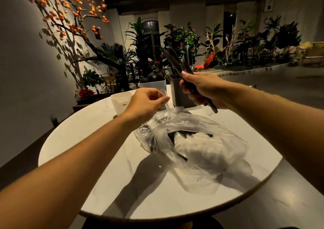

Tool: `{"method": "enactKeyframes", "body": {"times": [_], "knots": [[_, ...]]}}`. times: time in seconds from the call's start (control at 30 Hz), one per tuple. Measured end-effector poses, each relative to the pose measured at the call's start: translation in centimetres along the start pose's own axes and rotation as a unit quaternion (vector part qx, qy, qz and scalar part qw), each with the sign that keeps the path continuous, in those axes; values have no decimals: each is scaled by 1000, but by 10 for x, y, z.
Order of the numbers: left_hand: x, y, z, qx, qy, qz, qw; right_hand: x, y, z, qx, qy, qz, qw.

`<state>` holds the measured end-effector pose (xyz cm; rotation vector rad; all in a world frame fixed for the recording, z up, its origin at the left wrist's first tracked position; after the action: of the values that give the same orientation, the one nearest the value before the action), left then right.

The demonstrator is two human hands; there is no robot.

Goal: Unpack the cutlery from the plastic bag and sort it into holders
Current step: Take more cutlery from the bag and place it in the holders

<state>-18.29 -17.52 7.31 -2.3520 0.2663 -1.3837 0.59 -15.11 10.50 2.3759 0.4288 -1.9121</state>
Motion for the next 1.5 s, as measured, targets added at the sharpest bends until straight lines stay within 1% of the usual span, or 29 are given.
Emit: {"method": "enactKeyframes", "body": {"times": [0.13,0.23,0.27,0.47,0.53,0.6,0.67,0.77,0.83,0.9,1.0,1.1,1.17,1.23,1.37,1.5], "knots": [[-22,-18,17,24,52,-36,998,15,-28,20,3,-38,-13,999],[-33,-27,30,48,150,-78,985,30,-44,34,-19,-49,-16,998],[-35,-29,33,57,163,-81,982,35,-48,37,-26,-53,-16,998],[-69,-43,46,109,160,-33,981,64,-64,57,-19,-72,-27,997],[-81,-46,50,115,165,-42,979,73,-66,65,-15,-76,-35,996],[-95,-47,55,121,186,-60,973,83,-64,73,-34,-101,-39,994],[-103,-47,60,118,203,-79,969,96,-63,80,-68,-127,-39,989],[-103,-48,60,123,233,-123,957,107,-63,83,-86,-129,-25,988],[-100,-47,56,86,295,-162,938,109,-65,80,-92,-119,-23,988],[-98,-46,51,37,330,-151,931,113,-67,77,-109,-89,-17,990],[-96,-45,49,-6,282,-106,954,118,-66,74,-118,-56,-24,991],[-94,-42,49,7,243,-88,966,115,-65,76,-103,-24,-42,993],[-95,-43,46,21,252,-85,964,114,-65,78,-93,-17,-52,994],[-98,-45,42,21,252,-76,964,115,-71,81,-77,-35,-40,996],[-103,-48,35,22,246,-84,965,111,-80,88,-42,-124,11,991],[-109,-53,31,38,261,-93,960,104,-86,90,-62,-134,40,988]]}}
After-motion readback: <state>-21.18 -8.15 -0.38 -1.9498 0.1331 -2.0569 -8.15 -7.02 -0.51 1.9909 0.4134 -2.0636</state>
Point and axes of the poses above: each hand's wrist, its own y-axis away from the middle knuckle, its own z-axis out of the palm, x = y × z, the point moved 1 cm from there along -y, towards the middle knuckle, and after that the axes turned 3 degrees about x, right-handed, at the moved point
